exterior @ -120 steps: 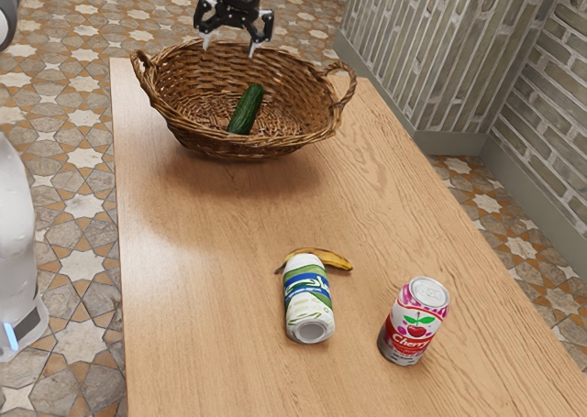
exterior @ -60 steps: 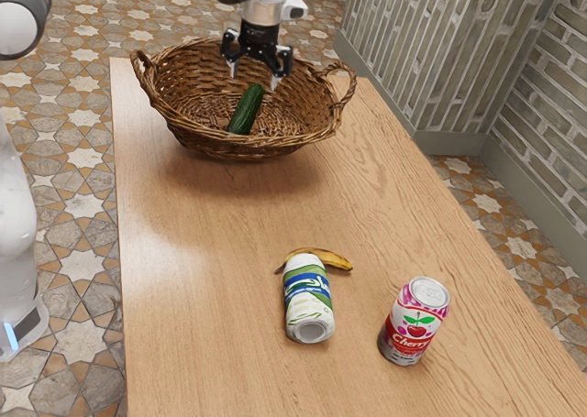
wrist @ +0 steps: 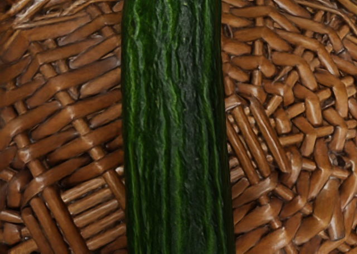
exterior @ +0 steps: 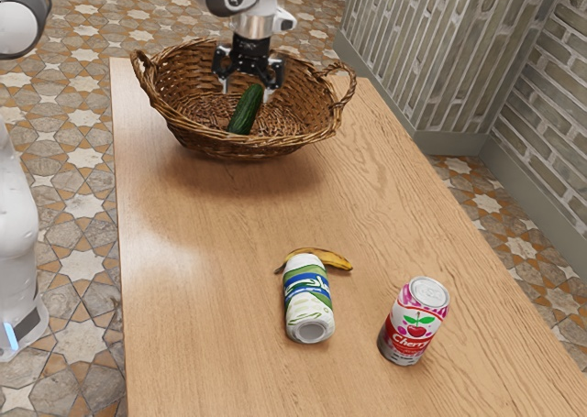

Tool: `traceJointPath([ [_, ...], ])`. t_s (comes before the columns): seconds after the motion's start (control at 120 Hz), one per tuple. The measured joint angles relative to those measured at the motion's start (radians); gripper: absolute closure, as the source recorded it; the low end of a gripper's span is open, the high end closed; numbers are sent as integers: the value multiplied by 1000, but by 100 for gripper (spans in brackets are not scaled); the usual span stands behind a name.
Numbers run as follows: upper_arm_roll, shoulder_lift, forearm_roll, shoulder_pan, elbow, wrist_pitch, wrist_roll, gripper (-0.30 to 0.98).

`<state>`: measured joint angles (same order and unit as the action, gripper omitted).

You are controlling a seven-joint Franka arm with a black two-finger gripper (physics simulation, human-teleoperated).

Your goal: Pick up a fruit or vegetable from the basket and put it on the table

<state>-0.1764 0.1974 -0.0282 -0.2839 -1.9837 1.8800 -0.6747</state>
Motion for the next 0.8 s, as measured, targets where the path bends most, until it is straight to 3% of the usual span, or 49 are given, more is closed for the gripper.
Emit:
traceJointPath([
  [0.8,-3,-111,6,-16,-13,61,-74,24],
])
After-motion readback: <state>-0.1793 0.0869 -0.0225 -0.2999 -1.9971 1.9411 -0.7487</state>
